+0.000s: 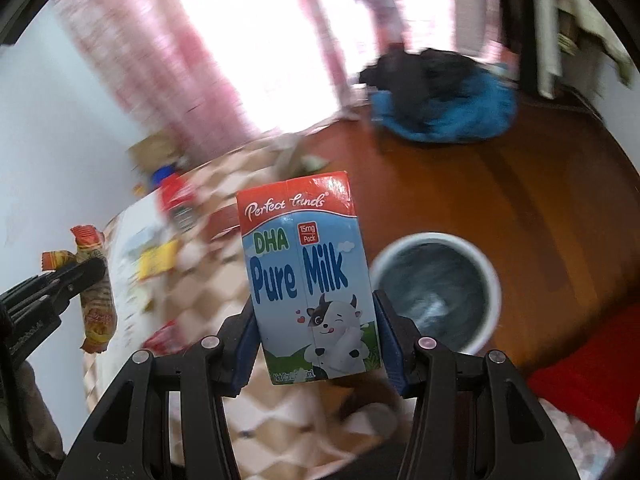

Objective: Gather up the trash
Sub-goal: 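Carry the snack bag with the left tool while the right tool carries the milk carton to the bin, then open both tools over the white bin, dropping the snack bag and milk carton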

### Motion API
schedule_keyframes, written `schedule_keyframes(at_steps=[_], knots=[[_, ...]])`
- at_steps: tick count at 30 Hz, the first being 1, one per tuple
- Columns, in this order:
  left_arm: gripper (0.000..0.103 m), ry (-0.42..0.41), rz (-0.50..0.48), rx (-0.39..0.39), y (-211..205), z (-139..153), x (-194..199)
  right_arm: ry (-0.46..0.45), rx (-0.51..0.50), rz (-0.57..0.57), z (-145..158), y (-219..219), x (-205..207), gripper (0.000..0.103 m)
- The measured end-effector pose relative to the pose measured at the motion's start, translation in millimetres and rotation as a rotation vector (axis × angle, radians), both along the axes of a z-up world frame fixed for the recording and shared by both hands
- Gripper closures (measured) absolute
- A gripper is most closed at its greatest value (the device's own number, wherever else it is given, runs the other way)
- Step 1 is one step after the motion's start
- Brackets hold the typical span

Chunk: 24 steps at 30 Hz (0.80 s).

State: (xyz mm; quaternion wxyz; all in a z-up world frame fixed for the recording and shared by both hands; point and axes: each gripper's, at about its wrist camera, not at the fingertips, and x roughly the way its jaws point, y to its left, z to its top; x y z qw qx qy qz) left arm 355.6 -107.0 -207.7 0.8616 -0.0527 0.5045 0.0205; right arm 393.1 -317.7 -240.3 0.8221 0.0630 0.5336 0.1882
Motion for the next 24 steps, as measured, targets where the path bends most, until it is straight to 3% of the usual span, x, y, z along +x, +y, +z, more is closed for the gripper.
schedule_keyframes(at_steps=[8,14,18,20,21,22,24], knots=[[0.091,0.202,-0.126,-0.137,-89,-99,95,0.161,-0.048,-0.182,-97,-93,47,0.049],[0.09,0.359,-0.129,-0.243,-104,-164,151,0.277,-0.05,-0.226,-174,-119,69,0.049],[0.085,0.404,-0.107,-0.264,-107,-180,168,0.332,-0.056,-0.234,-213,-125,83,0.049],[0.064,0.403,-0.095,-0.249,-105,-183,169,0.358,-0.046,-0.23,-227,-127,88,0.048],[0.038,0.399,-0.088,-0.243,-110,-179,163,0.373,-0.045,-0.228,-233,-126,89,0.048],[0.019,0.391,-0.076,-0.236,-108,-178,162,0.385,-0.045,-0.228,-239,-126,91,0.047],[0.015,0.378,-0.059,-0.213,-107,-178,157,0.394,-0.048,-0.232,-246,-128,92,0.04]])
